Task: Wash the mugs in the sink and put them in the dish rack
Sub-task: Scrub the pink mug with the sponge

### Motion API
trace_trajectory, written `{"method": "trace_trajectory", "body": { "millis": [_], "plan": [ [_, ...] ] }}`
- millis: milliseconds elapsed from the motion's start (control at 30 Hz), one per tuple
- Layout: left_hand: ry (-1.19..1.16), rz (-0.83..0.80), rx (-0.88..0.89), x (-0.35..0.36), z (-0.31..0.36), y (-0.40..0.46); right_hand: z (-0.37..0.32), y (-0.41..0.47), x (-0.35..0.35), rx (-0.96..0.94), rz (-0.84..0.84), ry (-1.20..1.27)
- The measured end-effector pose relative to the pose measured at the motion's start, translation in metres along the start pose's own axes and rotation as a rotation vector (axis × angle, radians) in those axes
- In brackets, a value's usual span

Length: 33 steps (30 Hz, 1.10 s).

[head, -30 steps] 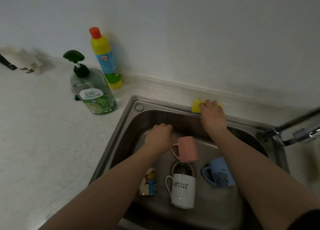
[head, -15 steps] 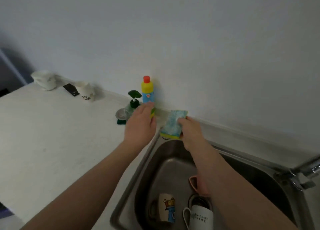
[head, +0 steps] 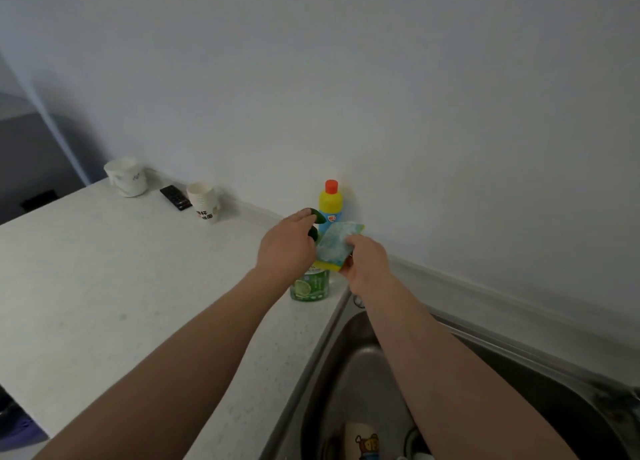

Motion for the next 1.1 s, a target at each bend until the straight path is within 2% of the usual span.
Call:
{"method": "trace_trajectory", "body": {
  "millis": [333,467,533,600,667,700,767,867,933,1033,1100],
  "plan": [
    [0.025,-0.079,-0.029,0.028,-0.007,0.002,0.008,0.001,-0.010,-0.003,0.031,0.064],
    [-0.006,-0.084,-0.014,0.018,-0.004,0.006,0.007,-0.007,-0.028,-0.014,0.066,0.088],
    [-0.070,-0.046,-0.017,0.007,0.001,0.003,0.004,-0.016,-0.045,-0.022,0.072,0.094],
    [-0.161,0.070,-0.011,0.002,0.013,-0.012,-0.002,-0.025,-0.070,-0.028,0.082,0.101],
    [-0.287,0.169,0.012,0.014,0.032,-0.038,-0.008,-0.036,-0.105,-0.032,0.123,0.127],
    [-0.362,0.168,0.009,0.027,0.043,-0.051,-0.011,-0.041,-0.127,-0.039,0.159,0.138],
    [-0.457,0.047,0.020,0.067,0.067,-0.075,-0.015,-0.054,-0.176,-0.060,0.267,0.153],
    [-0.374,-0.409,0.072,0.147,0.110,-0.105,-0.016,-0.072,-0.256,-0.053,0.425,0.113],
    [-0.339,-0.681,0.048,0.198,0.133,-0.127,-0.015,-0.077,-0.305,-0.038,0.533,-0.014],
    [-0.303,-0.902,0.008,0.258,0.162,-0.152,-0.009,-0.076,-0.361,-0.012,0.596,-0.191],
    [-0.273,-0.976,-0.012,0.287,0.180,-0.158,-0.004,-0.076,-0.389,-0.002,0.576,-0.241]
  ]
}}
Point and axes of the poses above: each hand's wrist, its own y-axis towards the middle knuckle, its own x-axis out of the palm, z = x × y, the point moved 4 cm from there along y, towards the middle knuckle, and after that the axes turned 14 degrees about y, right-handed, at the moved point
